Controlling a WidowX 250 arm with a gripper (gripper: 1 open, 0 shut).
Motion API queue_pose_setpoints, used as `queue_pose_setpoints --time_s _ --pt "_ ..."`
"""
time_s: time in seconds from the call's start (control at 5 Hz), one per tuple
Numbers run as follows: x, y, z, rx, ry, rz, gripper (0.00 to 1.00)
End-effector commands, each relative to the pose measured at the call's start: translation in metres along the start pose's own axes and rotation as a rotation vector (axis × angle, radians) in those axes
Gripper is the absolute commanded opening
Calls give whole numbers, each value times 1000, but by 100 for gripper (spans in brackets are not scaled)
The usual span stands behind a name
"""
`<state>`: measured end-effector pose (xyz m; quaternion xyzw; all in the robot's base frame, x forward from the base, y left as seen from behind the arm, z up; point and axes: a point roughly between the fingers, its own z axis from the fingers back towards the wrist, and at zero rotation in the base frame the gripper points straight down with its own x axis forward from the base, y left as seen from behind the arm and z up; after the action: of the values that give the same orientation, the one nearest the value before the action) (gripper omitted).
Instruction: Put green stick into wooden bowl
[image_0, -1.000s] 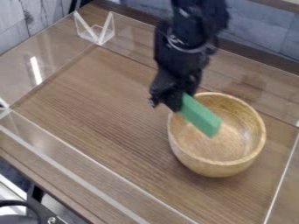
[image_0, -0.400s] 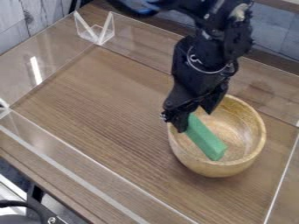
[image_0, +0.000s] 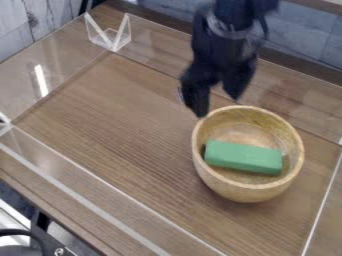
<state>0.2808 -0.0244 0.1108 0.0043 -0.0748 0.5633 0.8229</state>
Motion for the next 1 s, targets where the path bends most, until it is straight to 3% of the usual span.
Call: queue_pose_setpoints --time_s 0.0,0.2,0.6,0.8 --pt "33 -2 36 -72 31 -98 100" --pt "47 3 42 -80 47 -168 100" --pt "23 2 17 -26 63 54 100" --pt "24 11 21 -27 64 39 100"
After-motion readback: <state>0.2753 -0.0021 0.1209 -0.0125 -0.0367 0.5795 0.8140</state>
